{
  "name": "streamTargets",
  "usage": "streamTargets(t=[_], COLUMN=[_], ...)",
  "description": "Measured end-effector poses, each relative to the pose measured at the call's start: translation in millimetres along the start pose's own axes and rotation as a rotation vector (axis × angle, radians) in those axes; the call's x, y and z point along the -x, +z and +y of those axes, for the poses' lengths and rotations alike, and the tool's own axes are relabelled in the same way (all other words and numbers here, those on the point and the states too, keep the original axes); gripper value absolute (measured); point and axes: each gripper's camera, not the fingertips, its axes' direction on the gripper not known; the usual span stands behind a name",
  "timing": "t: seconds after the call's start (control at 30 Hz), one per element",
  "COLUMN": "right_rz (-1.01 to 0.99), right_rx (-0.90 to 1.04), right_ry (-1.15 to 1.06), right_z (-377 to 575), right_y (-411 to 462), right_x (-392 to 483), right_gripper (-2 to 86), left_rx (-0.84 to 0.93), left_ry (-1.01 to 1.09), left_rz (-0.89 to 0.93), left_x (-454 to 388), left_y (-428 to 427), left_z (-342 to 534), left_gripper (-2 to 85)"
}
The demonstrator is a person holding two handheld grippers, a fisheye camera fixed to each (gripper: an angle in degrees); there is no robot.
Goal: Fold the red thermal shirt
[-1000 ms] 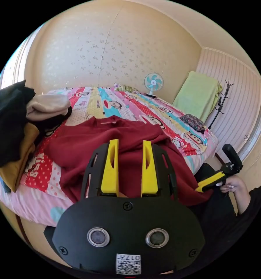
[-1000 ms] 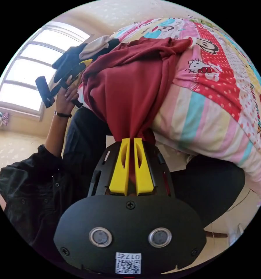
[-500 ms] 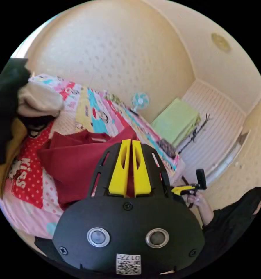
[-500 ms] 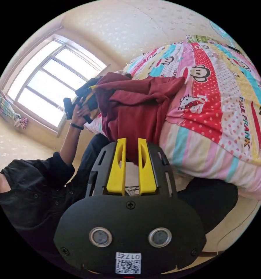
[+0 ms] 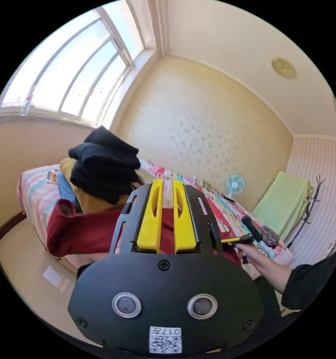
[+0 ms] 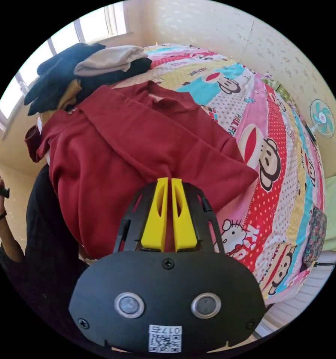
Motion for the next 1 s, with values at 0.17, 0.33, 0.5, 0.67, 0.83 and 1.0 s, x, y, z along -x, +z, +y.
streamTargets(t=[0.17, 0.33, 0.5, 0.67, 0.83, 1.0], right_rz=[0.251, 0.072, -0.291, -0.214, -0.029, -0.065], right_rx=[-0.166, -0.23, -0.285, -0.268, -0.05, -0.192], right_ry=[0.342, 0.691, 0.531, 0.274, 0.069, 0.23], right_z=[63.1, 166.4, 176.6, 121.1, 55.3, 60.4], right_y=[-94.7, -112.9, -83.0, -71.4, -21.1, -59.3], right_x=[-124.8, -188.3, -122.3, -41.2, 2.8, -50.0], right_gripper=[4.8, 9.3, 11.7, 13.3, 12.8, 4.3], left_rx=[0.419, 0.627, 0.691, 0.889, 0.506, 0.186], left_ry=[-0.171, -0.096, -0.097, 0.15, 0.025, 0.234], left_rz=[0.047, -0.122, -0.149, -0.065, -0.256, -0.426], left_x=[36.7, 28.5, 18.7, -3.6, -0.3, -43.4], left_y=[77.8, 130.3, 171.6, 161.0, 78.9, 33.1], left_z=[37.5, 94.0, 129.8, 92.3, 52.9, 63.5], left_gripper=[7.6, 13.7, 11.3, 3.4, 2.7, 4.9])
